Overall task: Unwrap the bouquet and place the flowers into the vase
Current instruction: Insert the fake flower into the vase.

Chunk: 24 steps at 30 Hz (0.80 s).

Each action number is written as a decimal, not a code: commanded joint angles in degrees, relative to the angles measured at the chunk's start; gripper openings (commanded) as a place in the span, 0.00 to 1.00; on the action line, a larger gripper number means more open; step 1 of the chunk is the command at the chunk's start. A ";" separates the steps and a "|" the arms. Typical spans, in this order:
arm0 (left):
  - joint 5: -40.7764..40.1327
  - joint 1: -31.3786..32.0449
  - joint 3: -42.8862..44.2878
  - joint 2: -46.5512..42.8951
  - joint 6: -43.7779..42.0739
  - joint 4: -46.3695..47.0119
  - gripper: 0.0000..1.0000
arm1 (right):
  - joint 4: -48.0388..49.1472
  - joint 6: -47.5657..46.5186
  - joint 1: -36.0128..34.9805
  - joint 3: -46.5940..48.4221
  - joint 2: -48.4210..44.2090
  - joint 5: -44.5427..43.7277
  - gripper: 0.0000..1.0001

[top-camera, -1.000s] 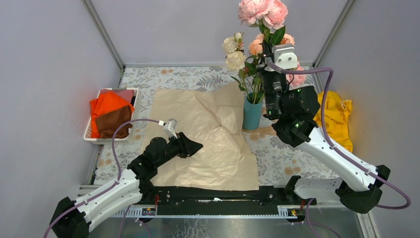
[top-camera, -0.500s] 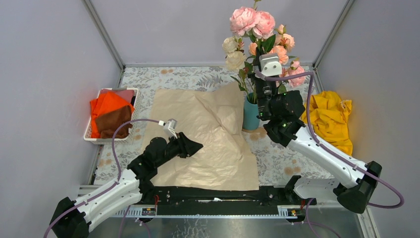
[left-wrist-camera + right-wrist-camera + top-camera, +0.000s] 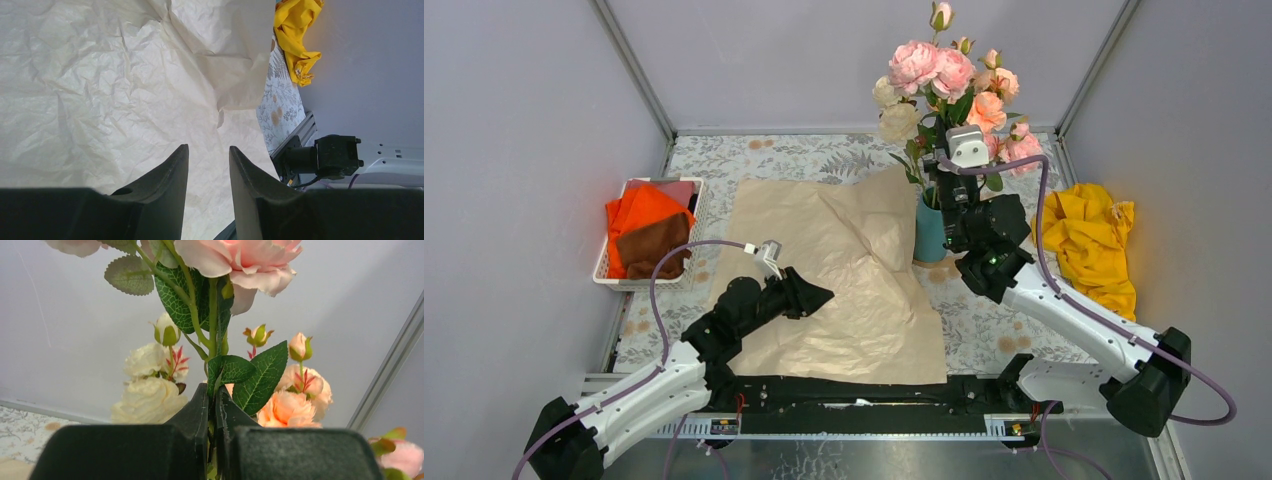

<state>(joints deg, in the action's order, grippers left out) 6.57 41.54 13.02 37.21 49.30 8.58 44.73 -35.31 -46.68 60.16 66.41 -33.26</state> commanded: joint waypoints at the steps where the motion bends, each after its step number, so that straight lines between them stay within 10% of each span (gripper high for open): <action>1: -0.37 0.30 -0.58 0.04 0.18 3.63 0.42 | 5.19 3.60 1.10 -1.95 -2.56 0.87 0.00; 24: -0.04 0.25 -1.05 0.72 0.27 4.56 0.42 | 4.31 11.26 4.08 -11.12 -4.12 -1.05 0.03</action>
<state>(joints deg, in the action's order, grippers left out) 6.57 41.54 12.69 38.20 49.32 9.37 48.23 -26.83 -43.64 50.39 63.00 -33.34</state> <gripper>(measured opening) 0.420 0.067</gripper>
